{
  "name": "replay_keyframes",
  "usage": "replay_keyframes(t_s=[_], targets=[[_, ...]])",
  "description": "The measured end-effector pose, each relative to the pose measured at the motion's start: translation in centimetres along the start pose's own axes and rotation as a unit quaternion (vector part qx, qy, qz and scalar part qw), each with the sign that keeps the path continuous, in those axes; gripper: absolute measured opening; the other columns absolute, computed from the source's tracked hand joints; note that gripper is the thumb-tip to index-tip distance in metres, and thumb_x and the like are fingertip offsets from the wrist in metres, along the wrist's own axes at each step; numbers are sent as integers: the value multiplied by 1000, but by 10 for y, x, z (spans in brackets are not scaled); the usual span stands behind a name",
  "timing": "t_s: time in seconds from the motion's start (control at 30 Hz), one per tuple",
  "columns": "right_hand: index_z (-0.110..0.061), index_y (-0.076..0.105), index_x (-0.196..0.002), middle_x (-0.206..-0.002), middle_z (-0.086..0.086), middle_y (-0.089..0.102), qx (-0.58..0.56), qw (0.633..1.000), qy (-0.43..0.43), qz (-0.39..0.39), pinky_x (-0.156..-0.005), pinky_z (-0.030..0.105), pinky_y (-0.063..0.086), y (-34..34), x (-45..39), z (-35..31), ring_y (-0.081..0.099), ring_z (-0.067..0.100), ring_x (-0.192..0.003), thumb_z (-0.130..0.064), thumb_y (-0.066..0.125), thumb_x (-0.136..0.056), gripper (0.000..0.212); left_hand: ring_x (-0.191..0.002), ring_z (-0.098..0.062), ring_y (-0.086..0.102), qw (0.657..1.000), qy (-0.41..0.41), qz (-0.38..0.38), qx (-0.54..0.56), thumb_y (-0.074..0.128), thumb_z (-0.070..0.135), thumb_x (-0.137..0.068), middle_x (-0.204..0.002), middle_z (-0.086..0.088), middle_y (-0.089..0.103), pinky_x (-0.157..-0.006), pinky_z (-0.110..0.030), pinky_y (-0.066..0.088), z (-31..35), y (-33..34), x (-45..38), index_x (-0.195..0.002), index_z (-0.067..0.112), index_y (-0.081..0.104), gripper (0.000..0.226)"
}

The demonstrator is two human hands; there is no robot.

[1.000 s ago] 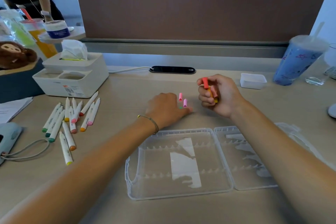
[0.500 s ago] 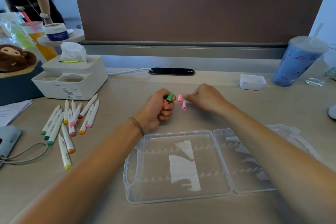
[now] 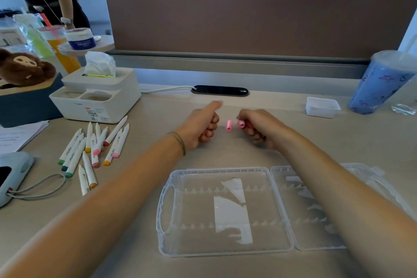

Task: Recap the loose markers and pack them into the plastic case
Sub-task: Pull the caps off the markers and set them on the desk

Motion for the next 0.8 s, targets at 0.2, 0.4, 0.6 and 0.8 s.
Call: replay_keyframes(t_s=[0.2, 0.4, 0.6, 0.8], targets=[[-13, 53, -65, -52, 3, 38, -271, 960, -19, -68, -42, 21, 18, -18, 8, 7, 26, 14, -42, -28, 39, -90, 32, -67, -21, 52, 799, 160, 115, -569, 42, 70, -93, -65, 0, 48, -62, -30, 39, -2, 29, -21, -68, 19, 50, 57], [-14, 55, -65, -53, 2, 40, -297, 953, -15, -57, -39, 20, 23, -26, 16, 8, 30, 13, -42, -39, 45, -97, 42, -72, -21, 54, 707, 175, 127, -673, 37, 68, -96, -78, -3, 57, -65, -30, 38, 5, 49, -34, -80, 17, 54, 57], [-13, 53, -69, -51, 1, 39, -340, 939, 16, -50, -34, 18, 23, -22, 16, 8, 30, 11, -38, -30, 44, -98, 35, -65, -22, 54, 830, 188, 98, -516, 50, 46, -98, -69, -3, 57, -64, -30, 42, -2, 42, -43, -64, 18, 51, 44], [-11, 53, -69, -55, 2, 45, -464, 885, 31, -29, -36, 15, 25, -1, 13, -5, 33, 13, -39, -27, 41, -92, 30, -41, -13, 34, 978, 3, -38, 205, 37, 24, -91, -54, 0, 44, -37, -17, 22, 1, 17, -15, -72, 12, 53, 28]])
Point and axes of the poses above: each hand's wrist, its own x-axis away from the middle knuckle, its own y-axis out of the palm, z = x × y, the point moved 1 cm from there along -x, towards the middle knuckle
